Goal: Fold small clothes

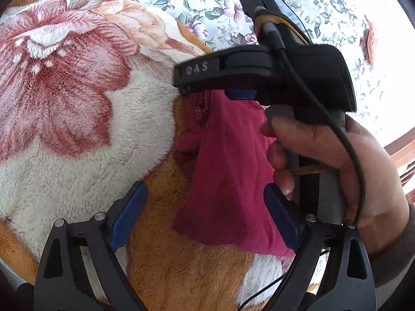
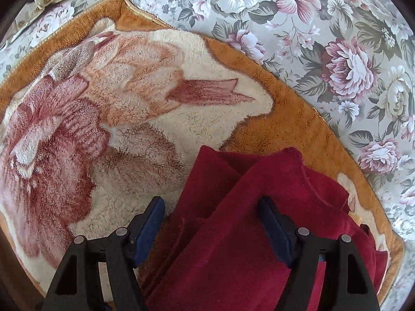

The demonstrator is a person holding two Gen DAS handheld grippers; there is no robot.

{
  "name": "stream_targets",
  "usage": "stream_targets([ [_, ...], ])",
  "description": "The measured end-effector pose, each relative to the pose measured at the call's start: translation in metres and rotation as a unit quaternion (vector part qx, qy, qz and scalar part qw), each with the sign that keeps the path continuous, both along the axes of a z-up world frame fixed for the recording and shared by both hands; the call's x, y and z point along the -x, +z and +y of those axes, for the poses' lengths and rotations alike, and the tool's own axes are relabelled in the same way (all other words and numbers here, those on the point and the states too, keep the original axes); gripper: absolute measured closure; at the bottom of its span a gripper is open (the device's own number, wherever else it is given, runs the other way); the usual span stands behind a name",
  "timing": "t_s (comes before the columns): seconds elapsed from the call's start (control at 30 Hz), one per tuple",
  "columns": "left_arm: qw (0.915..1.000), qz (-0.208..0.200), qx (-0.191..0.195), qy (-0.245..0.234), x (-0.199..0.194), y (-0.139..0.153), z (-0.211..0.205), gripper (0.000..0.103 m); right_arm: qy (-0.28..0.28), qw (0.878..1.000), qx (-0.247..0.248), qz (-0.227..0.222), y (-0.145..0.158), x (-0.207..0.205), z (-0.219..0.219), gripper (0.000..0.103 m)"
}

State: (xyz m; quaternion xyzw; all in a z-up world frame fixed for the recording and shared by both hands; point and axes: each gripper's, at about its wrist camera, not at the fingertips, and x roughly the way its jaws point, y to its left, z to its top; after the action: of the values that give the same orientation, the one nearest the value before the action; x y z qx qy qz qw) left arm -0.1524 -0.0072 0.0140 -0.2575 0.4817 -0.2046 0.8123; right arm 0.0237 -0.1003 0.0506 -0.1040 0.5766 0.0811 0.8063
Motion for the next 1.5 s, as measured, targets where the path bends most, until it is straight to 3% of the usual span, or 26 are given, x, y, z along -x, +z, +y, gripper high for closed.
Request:
stream_targets([
  [0.03,1.0,-0.003,0.001,0.0,0.0,0.0,-0.001,0.012,-0.001,1.0,-0.005,-0.01,0.003,0.003,-0.004,0.047],
  [0.1,0.9998,-0.012,0.016,-0.006,0.001,0.001,-0.001,0.012,-0.001,0.999,-0.039,-0.018,0.01,0.01,-0.014,0.069],
  [0.17,0.9987,-0.013,0.041,-0.028,-0.001,0.003,-0.002,0.048,-0.01,0.996,-0.081,-0.028,0.023,0.018,-0.029,0.081],
  [0.2,0.9985,-0.012,0.037,-0.037,-0.001,0.006,-0.004,0.051,-0.019,0.994,-0.102,-0.039,0.031,0.023,-0.038,0.084],
  [0.43,0.9903,-0.1,0.031,-0.092,0.029,0.06,-0.03,0.056,-0.061,0.971,-0.202,-0.109,0.1,0.065,-0.105,0.088],
  [0.7,0.9684,-0.138,0.011,-0.208,0.049,0.105,-0.13,0.056,-0.124,0.948,-0.243,-0.165,0.14,0.133,-0.218,0.089],
  [0.9,0.9524,-0.14,-0.024,-0.27,0.06,0.097,-0.196,0.056,-0.191,0.932,-0.262,-0.16,0.116,0.173,-0.298,0.089],
  [1.07,0.9424,-0.113,-0.049,-0.311,0.063,0.074,-0.229,0.056,-0.251,0.925,-0.259,-0.122,0.056,0.181,-0.341,0.089],
  [1.2,0.9396,-0.078,-0.057,-0.328,0.065,0.06,-0.238,0.056,-0.296,0.905,-0.292,-0.085,0.011,0.179,-0.361,0.089],
  [1.27,0.9377,-0.081,-0.063,-0.332,0.068,0.066,-0.234,0.056,-0.31,0.888,-0.328,-0.086,0.009,0.185,-0.369,0.087],
  [1.33,0.9356,-0.083,-0.068,-0.336,0.069,0.074,-0.228,0.056,-0.318,0.878,-0.347,-0.088,0.016,0.193,-0.374,0.078],
  [1.5,0.9313,-0.122,-0.09,-0.331,0.083,0.098,-0.2,0.055,-0.296,0.876,-0.366,-0.105,0.04,0.219,-0.366,0.071],
])
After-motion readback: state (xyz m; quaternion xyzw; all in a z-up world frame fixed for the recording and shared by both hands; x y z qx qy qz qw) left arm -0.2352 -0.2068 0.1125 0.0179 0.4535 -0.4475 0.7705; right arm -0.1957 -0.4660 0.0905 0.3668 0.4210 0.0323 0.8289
